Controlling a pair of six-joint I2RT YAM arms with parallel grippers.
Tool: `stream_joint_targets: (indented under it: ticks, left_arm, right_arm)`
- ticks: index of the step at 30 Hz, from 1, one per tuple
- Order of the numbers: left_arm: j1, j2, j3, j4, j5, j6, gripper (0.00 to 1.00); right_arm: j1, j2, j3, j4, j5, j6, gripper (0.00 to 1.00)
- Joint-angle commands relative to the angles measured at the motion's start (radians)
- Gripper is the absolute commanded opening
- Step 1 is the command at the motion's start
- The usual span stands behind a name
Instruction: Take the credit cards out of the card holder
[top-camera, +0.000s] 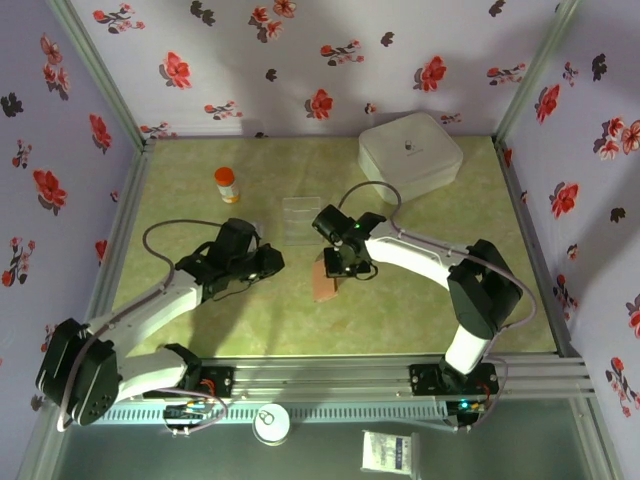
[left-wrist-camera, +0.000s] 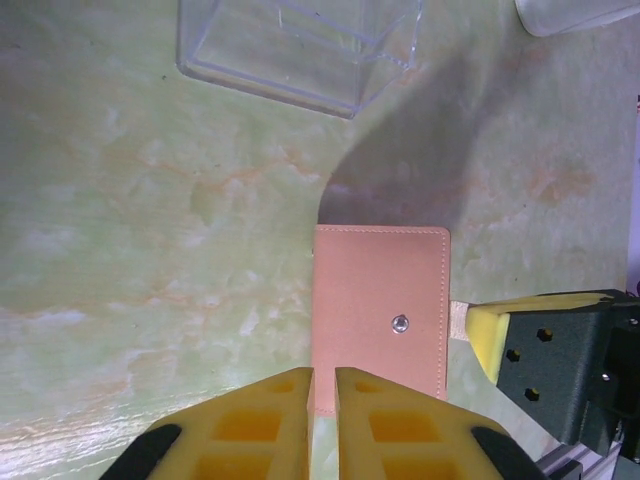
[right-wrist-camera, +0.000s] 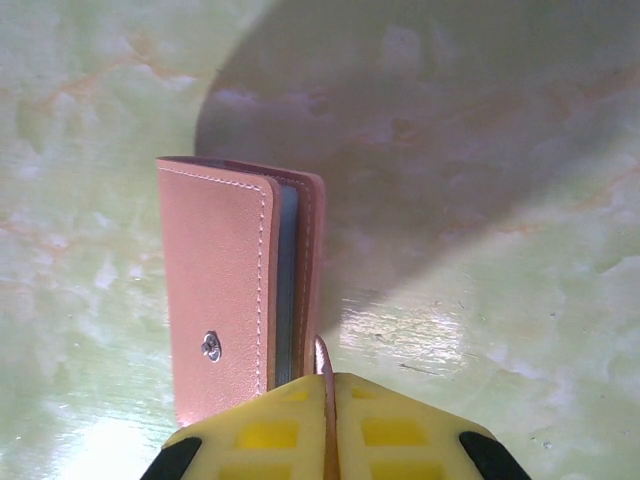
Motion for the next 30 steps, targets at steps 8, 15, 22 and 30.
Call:
stream_joint_targets:
  ticks: [8,15,22,30]
  left_arm:
    - [0.026,-0.051,-0.018,-0.076,0.014,0.072,0.13]
    - [0.026,-0.045,-0.041,-0.049,0.039,0.066,0.13]
    - [0.019,0.045,-0.059,0.033,0.087,0.044,0.1]
    - [-0.035,0.211,-0.034,0.148,0.124,0.013,0.05]
  right_arm:
    - [0.067,0.032,0.157,-0.104,0.02,-0.013,0.09]
    - [0.103,0.077,0.234,-0.125,0.009,-0.016,0.1]
    - [0.098,0.047,0.206,-0.14,0.041,-0.023,0.1]
    - [0.039,-0.013,0.086,-0.135,0.076,-0.038,0.1]
